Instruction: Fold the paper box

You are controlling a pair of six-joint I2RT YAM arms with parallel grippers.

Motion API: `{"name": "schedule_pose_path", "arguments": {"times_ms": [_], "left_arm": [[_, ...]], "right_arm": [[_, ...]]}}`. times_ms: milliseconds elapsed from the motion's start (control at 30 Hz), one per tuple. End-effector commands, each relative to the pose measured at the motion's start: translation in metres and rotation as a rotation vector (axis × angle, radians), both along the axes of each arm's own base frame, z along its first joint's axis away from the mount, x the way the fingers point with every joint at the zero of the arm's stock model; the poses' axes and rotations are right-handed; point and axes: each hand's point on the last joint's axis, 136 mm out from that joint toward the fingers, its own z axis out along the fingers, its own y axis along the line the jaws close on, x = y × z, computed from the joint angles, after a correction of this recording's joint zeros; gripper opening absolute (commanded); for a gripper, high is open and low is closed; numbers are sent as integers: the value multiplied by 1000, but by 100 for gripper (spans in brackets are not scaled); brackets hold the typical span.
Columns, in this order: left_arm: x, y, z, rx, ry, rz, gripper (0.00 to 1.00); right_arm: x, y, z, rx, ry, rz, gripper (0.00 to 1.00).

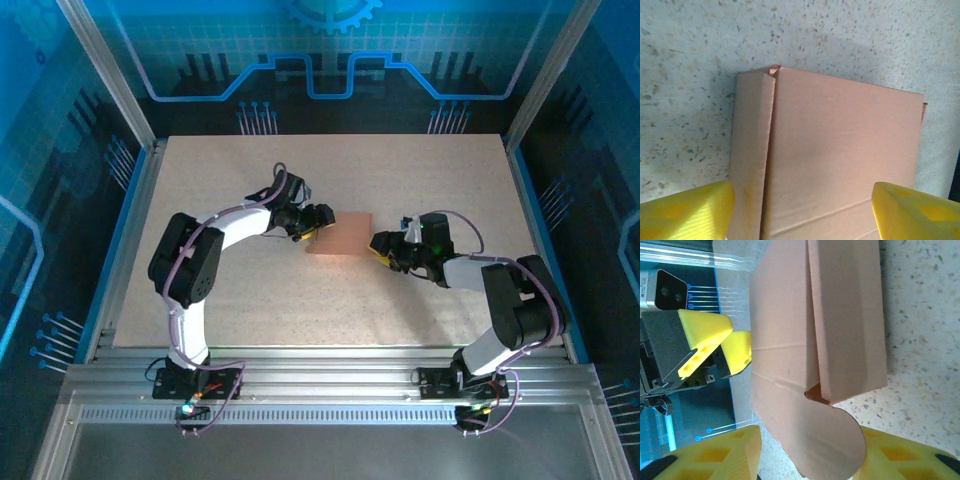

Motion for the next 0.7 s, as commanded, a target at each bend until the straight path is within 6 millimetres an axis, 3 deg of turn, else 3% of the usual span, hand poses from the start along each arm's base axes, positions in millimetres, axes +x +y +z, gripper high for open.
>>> {"name": "schedule_pose_path", "arguments": {"times_ms": [0, 267, 400, 533, 667], "left_arm": [[0, 10, 15, 5, -36, 19, 76], [5, 21, 29, 10, -126, 16, 82], [5, 23, 52, 18, -300, -46, 99], [2, 25, 78, 79, -485, -114, 99], [3, 39, 76, 156, -492, -75, 99]], "right_arm": [[1, 7, 15, 5, -45, 35, 49], [8, 12, 29, 24, -81, 45, 50], [7, 13, 34, 22, -89, 51, 51], [8, 13, 32, 7, -89, 56, 51], [10, 14, 31, 7, -90, 61, 51]]}}
